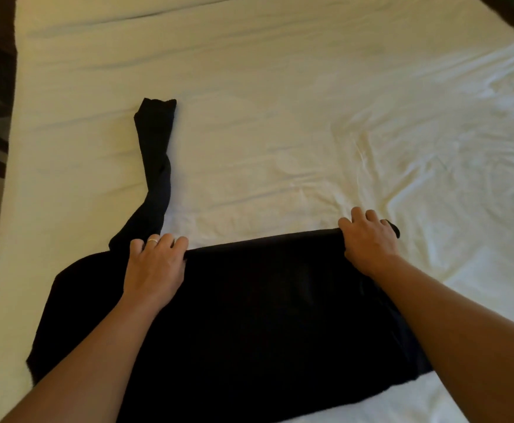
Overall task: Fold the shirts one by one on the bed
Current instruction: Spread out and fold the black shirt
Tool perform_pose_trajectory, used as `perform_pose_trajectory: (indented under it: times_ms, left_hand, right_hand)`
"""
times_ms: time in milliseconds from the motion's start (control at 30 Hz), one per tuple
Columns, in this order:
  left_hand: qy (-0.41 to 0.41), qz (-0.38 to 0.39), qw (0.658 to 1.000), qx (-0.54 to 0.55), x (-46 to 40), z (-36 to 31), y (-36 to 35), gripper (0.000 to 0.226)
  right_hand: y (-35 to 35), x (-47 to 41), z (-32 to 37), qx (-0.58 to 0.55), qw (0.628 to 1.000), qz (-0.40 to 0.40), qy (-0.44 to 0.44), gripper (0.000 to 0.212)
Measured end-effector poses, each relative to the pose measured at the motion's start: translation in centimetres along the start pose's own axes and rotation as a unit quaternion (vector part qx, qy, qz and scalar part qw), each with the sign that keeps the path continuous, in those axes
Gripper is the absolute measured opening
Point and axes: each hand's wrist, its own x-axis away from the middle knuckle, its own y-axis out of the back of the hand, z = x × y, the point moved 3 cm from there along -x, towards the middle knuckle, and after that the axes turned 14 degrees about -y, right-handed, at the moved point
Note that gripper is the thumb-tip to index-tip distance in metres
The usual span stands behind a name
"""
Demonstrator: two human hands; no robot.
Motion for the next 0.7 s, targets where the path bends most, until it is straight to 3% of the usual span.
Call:
perform_pose_trajectory:
  times_ms: [267,533,700]
  left_hand:
    - [-0.013,-0.054,0.998,0.003,6.9,-2.7,1.0,0.027]
    - [-0.028,-0.032,0.999,0.027,10.7,-4.6,0.9,0.035]
    - [-0.042,-0.004,0.999,0.032,11.5,-5.7,0.1,0.028]
  right_hand:
    - [-1.3,7.7,-2.4,0.014,0.998,-0.061,-0.009,0.038]
    - [-2.2,10.9,-4.0,-0.025,0.996,-0.079,-0.021,0.038]
    - [-3.3,11.8,-4.8,-0.009,0.999,-0.041,-0.012,0.040]
